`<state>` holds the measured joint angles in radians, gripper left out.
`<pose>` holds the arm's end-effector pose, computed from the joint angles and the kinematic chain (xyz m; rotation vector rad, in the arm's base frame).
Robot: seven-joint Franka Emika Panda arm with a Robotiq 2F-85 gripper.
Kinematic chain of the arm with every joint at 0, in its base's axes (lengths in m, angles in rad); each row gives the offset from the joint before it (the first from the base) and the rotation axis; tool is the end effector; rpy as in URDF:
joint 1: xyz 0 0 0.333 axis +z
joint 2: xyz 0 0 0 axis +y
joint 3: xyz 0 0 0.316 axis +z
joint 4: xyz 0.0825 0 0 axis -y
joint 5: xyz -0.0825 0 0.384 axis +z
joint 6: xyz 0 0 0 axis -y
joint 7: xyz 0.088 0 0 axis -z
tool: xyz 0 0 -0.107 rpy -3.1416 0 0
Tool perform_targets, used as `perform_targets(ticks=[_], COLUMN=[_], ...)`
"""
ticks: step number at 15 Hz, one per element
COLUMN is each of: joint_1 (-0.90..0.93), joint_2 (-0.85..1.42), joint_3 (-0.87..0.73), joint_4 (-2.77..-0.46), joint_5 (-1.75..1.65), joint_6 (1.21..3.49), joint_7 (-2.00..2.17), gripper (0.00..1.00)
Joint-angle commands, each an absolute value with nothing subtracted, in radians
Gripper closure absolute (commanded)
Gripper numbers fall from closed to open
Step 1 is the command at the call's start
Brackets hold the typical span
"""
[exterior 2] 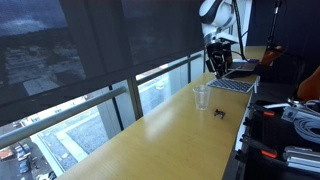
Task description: Put the straw in the plastic cup
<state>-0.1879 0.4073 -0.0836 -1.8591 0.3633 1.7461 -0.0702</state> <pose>0.5634 -0.1215 0.2753 -2.6474 0.4852 0.6272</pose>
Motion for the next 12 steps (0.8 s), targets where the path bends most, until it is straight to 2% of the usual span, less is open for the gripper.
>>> perform_targets(ticks=[1,12], joint_1=[-0.202,-0.2], joint_2=[0.417,0.449], joint_3=[-0.085,-0.068], joint_4=[-1.857,-1.824], joint_5=[0.382,0.385], joint_6=[1.749,1.791], joint_7=[-0.091,-0.12], gripper=[0.97,0.97])
